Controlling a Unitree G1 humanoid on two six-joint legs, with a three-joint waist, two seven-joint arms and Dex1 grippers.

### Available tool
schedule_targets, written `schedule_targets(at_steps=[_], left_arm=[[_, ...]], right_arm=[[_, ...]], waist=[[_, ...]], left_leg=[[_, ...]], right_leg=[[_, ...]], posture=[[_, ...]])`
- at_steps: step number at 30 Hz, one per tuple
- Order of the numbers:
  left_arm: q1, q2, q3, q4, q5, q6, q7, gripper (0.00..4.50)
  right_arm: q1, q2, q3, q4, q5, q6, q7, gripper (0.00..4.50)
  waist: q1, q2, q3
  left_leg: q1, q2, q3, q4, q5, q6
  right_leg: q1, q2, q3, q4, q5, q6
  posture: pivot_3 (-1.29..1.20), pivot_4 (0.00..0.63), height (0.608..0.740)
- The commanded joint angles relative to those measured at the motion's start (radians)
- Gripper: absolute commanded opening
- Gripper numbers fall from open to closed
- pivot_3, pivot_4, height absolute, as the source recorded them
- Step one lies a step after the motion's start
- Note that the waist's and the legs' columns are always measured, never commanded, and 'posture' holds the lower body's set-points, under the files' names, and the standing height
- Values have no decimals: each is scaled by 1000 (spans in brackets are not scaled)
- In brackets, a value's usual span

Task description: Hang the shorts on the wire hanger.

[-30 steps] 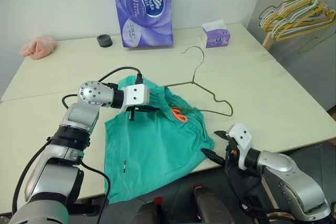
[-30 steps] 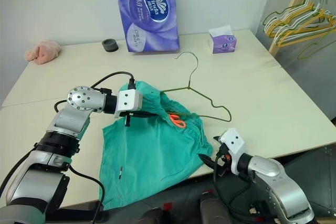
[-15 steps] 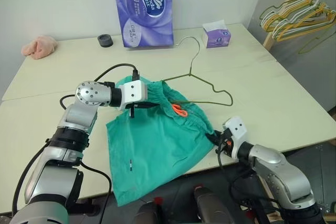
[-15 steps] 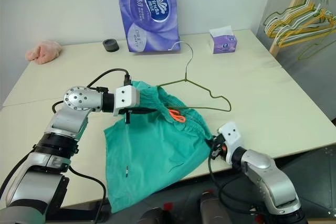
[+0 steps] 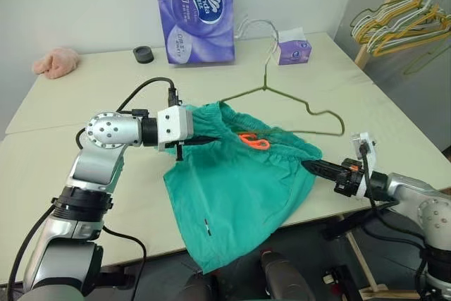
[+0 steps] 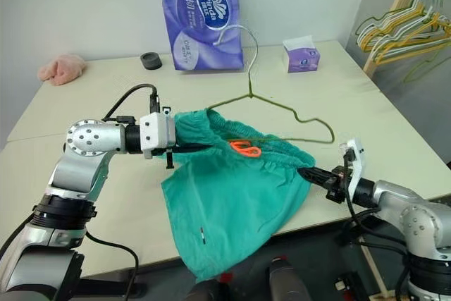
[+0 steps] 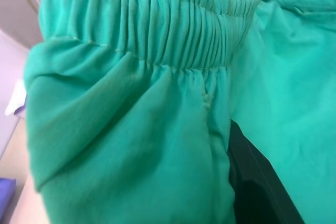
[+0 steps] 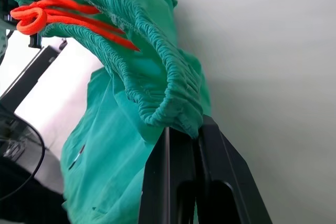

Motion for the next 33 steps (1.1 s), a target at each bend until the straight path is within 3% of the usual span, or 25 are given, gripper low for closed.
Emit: schedule_targets(at_steps=[1,22,33], left_arm=[[-7,29,14,-4,17,-47,-4,792],[-45,96,-14,180,108,-253,-59,774],[-89,134,-50,311,251,-393,0,765]], right_arm=[[-19,-38,-18,-1,39,5,31,0],[26,-103,-38,28,38,-30,49,0],[15,-183,16,-17,0,-74,105,0]], waist=[[0,0,0],[1,-1,-1],[1,-1,-2]], left_leg=[[0,0,0,0,0,0],[0,0,1,0,0,0],[0,0,1,0,0,0]], right_leg=[[0,0,0,0,0,0],[0,0,0,0,0,0],[0,0,0,0,0,0]], posture=[[-222,105,740],[-230,99,740],[-237,106,740]])
